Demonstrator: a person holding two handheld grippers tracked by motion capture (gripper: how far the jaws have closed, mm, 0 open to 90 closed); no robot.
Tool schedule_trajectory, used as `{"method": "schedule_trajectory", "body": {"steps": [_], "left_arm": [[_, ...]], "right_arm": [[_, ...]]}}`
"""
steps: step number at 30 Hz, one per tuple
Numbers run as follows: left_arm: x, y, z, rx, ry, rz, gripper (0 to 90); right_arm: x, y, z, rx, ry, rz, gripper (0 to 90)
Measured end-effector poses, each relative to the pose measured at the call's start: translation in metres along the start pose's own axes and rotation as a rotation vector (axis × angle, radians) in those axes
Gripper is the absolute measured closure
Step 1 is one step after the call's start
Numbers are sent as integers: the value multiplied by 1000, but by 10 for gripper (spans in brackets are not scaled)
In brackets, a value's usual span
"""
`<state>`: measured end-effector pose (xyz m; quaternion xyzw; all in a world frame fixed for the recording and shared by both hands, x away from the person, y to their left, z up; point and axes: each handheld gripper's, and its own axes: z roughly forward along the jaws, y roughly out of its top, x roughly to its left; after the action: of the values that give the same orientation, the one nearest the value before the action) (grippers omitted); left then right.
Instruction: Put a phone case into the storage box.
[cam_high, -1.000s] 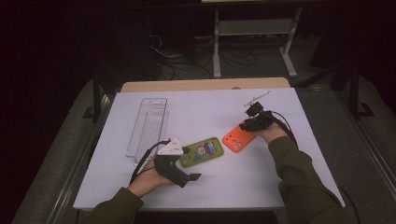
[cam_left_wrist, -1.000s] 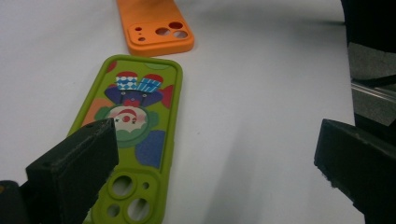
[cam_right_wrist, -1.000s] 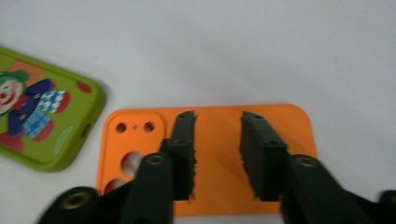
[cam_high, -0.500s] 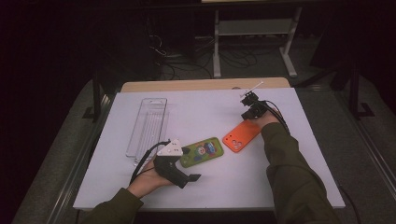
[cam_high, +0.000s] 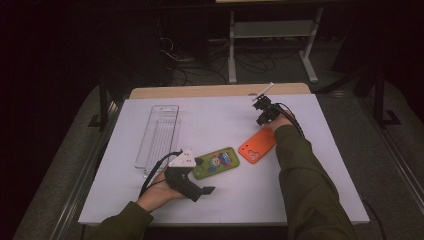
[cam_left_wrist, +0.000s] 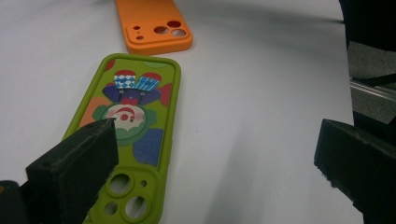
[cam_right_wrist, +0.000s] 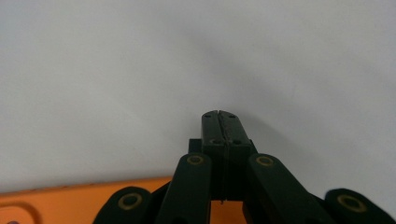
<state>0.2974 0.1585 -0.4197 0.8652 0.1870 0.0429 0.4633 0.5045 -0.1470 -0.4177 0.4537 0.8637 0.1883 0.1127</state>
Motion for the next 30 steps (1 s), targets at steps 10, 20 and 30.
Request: {"method": "schedule_trajectory", "body": {"steps": [10,20,30], "left_arm": [[0,0,0,0,-1,1,0],[0,-1,0,5,-2,0,0],[-2,0,0,11,-2,7,0]], "right_arm": [[1,-4,5,55,-26,-39,887],[-3,-20,-4,88,-26,-61,888],[-6,-54,-19,77,8,-61,888]]}}
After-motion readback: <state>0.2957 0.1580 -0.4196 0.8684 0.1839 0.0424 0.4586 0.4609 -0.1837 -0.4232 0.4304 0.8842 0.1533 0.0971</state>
